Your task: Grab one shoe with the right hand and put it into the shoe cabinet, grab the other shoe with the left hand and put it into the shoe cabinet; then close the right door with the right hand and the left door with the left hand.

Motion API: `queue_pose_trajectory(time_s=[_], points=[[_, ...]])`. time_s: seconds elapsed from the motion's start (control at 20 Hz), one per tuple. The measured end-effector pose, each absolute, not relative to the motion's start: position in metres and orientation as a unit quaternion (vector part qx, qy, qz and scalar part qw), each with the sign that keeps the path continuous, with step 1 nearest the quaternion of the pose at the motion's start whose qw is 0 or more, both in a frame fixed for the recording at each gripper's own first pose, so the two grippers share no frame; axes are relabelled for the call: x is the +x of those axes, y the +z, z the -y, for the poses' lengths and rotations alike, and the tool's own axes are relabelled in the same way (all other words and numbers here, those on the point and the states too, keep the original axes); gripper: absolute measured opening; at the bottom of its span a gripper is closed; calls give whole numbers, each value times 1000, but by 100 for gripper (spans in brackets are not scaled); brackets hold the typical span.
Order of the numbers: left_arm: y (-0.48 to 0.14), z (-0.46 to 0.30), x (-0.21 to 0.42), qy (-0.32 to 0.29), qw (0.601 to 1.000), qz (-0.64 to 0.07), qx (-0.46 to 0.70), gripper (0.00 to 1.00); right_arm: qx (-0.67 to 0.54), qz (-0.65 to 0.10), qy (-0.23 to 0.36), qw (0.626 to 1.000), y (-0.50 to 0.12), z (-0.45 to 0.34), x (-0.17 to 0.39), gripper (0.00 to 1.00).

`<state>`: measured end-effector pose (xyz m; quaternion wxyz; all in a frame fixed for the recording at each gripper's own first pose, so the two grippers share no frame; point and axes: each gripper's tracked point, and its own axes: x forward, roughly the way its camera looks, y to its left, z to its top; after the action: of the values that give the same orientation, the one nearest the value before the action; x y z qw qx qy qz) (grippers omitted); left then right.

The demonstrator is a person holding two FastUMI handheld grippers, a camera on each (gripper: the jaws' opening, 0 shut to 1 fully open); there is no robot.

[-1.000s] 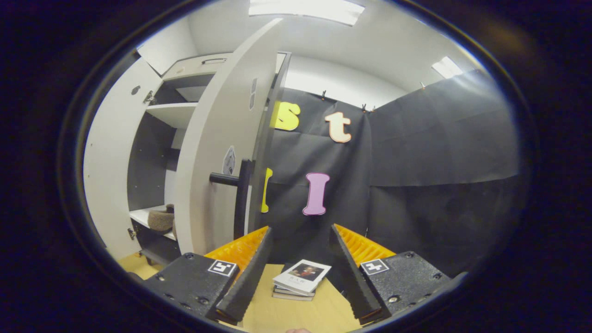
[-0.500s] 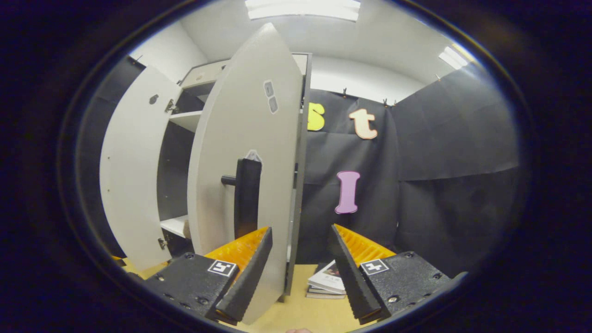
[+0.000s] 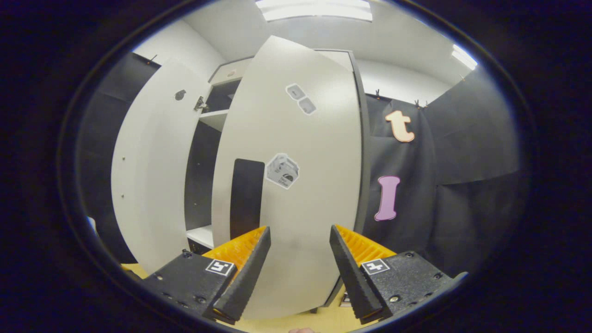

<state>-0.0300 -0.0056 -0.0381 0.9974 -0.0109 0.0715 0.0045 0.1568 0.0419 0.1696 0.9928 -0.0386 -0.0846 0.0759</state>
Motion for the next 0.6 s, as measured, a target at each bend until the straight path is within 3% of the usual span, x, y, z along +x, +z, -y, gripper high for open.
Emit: queue_pose_trajectory(time_s=[0.3, 0.6], points=[[-31, 6, -31, 3, 997, -69, -22, 91, -29, 93, 65, 993, 159, -33, 128, 89], [6, -5, -32, 8, 998, -42, -48, 91, -10, 93, 38, 995, 78, -14, 59, 89]])
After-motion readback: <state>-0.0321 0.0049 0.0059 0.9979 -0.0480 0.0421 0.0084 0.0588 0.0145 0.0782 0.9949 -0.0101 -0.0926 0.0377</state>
